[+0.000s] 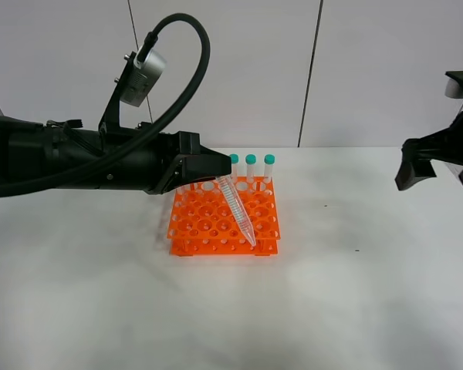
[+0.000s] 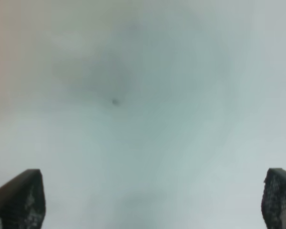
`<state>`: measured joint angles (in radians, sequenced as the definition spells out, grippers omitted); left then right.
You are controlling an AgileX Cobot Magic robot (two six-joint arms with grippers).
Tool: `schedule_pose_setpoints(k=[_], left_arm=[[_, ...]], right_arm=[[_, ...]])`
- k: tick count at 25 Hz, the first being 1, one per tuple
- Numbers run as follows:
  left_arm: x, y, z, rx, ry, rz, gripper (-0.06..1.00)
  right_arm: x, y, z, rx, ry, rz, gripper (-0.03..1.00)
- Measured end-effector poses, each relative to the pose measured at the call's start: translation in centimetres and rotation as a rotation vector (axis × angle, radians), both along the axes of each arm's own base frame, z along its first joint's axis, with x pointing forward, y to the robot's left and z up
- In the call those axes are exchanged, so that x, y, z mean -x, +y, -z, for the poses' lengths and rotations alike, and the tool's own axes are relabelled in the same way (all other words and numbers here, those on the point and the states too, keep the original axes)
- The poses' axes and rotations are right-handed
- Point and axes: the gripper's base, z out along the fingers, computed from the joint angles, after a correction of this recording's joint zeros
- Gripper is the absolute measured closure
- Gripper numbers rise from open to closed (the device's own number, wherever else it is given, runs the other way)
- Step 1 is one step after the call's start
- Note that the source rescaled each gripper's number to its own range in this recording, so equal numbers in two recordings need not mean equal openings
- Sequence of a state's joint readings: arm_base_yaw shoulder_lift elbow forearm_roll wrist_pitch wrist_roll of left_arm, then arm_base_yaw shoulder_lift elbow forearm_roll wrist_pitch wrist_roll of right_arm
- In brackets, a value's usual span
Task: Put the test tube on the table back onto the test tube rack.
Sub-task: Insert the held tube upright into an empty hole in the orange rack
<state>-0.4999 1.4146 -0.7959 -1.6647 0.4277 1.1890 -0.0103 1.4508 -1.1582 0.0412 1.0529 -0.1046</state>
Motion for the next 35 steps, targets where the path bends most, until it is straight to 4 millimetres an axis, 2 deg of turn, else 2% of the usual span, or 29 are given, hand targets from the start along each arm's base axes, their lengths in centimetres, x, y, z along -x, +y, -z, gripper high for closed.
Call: schedule_pose_setpoints(k=[8, 14, 25, 29, 35], left_arm=[[0.0, 0.0, 0.0, 0.0, 0.0, -0.001, 0.94], [0.0, 0.0, 0.0, 0.0, 0.0, -0.001, 0.94], [0.0, 0.0, 0.0, 0.0, 0.0, -0.001, 0.94], [0.0, 0.0, 0.0, 0.0, 0.0, -0.001, 0.94], [0.0, 0.0, 0.0, 0.0, 0.0, -0.001, 0.94]], right_arm=[[1.5, 0.1, 0.2, -0.018, 0.153, -0.014, -0.02], [1.6, 2.7, 0.2, -0.024, 0.151, -0.127, -0.03], [1.9, 2.6, 0.1, -0.018, 0.152, -0.085, -0.03], [4.4, 2.5, 0.0, -0.033, 0.148, -0.049, -0.03], [12.8, 1.8, 2.0, -0.04, 0.14, -0.016, -0.03]])
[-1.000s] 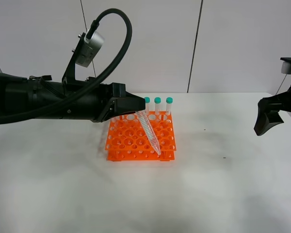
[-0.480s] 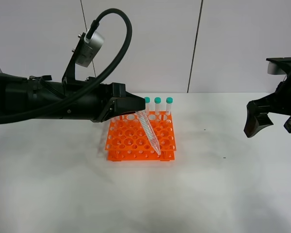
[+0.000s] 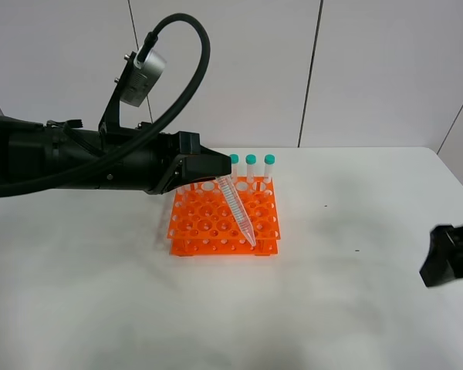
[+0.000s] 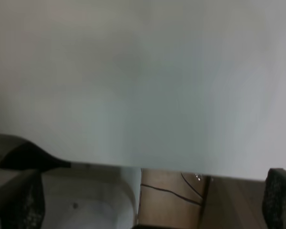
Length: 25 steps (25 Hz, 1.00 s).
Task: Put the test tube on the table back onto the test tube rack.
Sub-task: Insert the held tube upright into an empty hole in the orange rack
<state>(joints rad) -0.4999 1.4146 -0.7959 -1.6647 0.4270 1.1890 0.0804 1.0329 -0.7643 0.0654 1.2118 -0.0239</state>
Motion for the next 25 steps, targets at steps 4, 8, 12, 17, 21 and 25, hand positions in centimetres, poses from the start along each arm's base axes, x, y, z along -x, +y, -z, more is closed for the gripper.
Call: schedule_pose_setpoints(k=[4, 8, 12, 17, 21, 25], left_arm=[[0.0, 0.0, 0.0, 0.0, 0.0, 0.0, 0.94], [0.0, 0.0, 0.0, 0.0, 0.0, 0.0, 0.94], [0.0, 0.0, 0.0, 0.0, 0.0, 0.0, 0.94], [0.0, 0.0, 0.0, 0.0, 0.0, 0.0, 0.94], [0.0, 0.0, 0.0, -0.002, -0.001, 0.001, 0.94], [0.0, 0.0, 0.0, -0.002, -0.001, 0.001, 0.94]], right_arm=[[4.4, -0.4, 0.9, -0.021, -0.21, 0.018, -0.03], [8.1, -0.7, 1.1, -0.042, -0.42, 0.023, -0.03], [11.0, -1.0, -0.1, -0.05, -0.628, 0.024, -0.03], [12.8, -1.2, -0.5, -0.059, -0.748, 0.024, -0.03], [13.4, -1.2, -0.6, -0.059, -0.788, 0.036, -0.03], [15.1, -1.3, -0.7, -0.072, -0.891, 0.038, -0.03]])
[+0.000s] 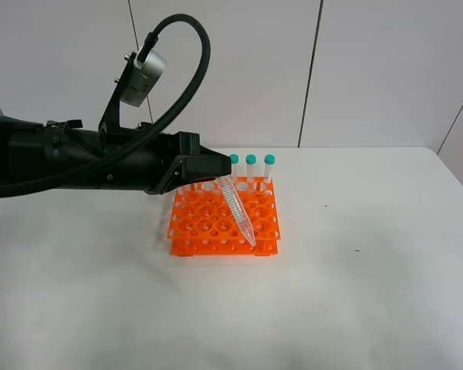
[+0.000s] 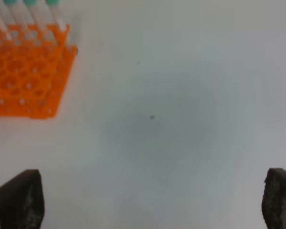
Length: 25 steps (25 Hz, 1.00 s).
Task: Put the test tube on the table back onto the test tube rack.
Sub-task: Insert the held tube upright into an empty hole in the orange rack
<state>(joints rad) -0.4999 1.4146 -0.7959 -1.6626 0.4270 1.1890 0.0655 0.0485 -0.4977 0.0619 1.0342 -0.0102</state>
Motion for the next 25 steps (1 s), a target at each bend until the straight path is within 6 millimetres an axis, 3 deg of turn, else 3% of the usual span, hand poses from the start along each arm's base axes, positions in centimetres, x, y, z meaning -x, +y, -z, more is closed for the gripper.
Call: schedule_pose_setpoints(k=[10, 20, 25], left_arm=[[0.3, 0.2, -0.7, 0.009, -0.02, -0.008, 0.94], [4.5, 2.6, -7.5, 0.128, -0.237, -0.021, 0.94], [6.1, 4.1, -8.8, -0.008, -0.421, -0.02, 0.94]], right_arm=[[0.8, 0.0, 0.0, -0.012, -0.051, -0.006, -0.03], [0.8, 0.0, 0.0, -0.015, -0.051, -0.004, -0.03], [0.8, 0.0, 0.0, -0.015, -0.051, -0.004, -0.03]])
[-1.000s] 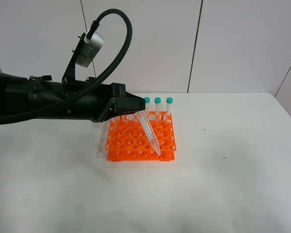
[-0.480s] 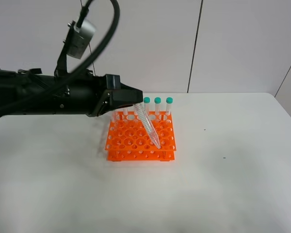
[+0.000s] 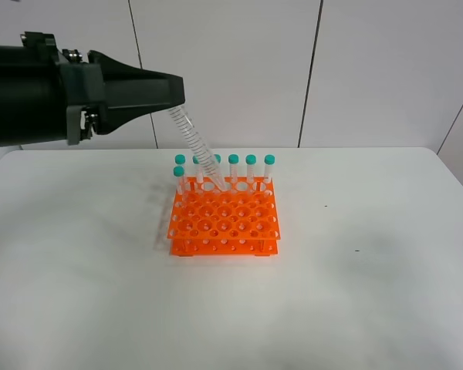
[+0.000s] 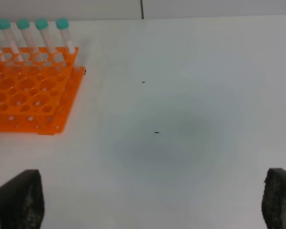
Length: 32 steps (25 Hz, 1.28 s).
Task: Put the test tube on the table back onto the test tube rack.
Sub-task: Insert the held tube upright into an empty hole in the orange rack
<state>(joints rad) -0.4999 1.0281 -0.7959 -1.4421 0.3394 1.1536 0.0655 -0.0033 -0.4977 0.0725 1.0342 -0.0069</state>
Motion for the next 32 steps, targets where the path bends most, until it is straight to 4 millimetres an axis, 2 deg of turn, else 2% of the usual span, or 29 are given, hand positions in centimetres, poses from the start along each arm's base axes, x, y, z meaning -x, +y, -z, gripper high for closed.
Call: schedule_pose_setpoints(k=[6, 9, 12, 17, 19, 24, 26, 32], left_arm=[[-1.0, 1.6, 1.2, -0.326, -0.157, -0.137, 0.94], [-2.2, 2.6, 1.3, -0.364, -0.168, -0.293, 0.94], [-3.9, 2.6, 1.5, -0.317, -0.201, -0.397, 0.94], [-7.6, 0.6, 4.2, -0.375, -0.318, -0.382, 0.94], [-9.2, -0.5, 6.5, -0.391, -0.299, -0.364, 0.94], [-11.5, -2.6, 10.2, -0.431, -0.201, -0.324, 0.94], [-12.4, -3.4, 10.7, -0.434, -0.176, -0.318, 0.94], [-15.4, -5.8, 10.1, -0.404, -0.15, -0.318, 0.94]], right_arm=[[0.0, 0.0, 0.0, 0.0, 0.0, 0.0, -0.03], [0.0, 0.0, 0.0, 0.0, 0.0, 0.0, -0.03], [0.0, 0.0, 0.0, 0.0, 0.0, 0.0, -0.03], [0.0, 0.0, 0.0, 0.0, 0.0, 0.0, -0.03], [0.0, 0.0, 0.0, 0.0, 0.0, 0.0, -0.03], [0.0, 0.0, 0.0, 0.0, 0.0, 0.0, -0.03], [0.0, 0.0, 0.0, 0.0, 0.0, 0.0, -0.03], [0.0, 0.0, 0.0, 0.0, 0.0, 0.0, -0.03]])
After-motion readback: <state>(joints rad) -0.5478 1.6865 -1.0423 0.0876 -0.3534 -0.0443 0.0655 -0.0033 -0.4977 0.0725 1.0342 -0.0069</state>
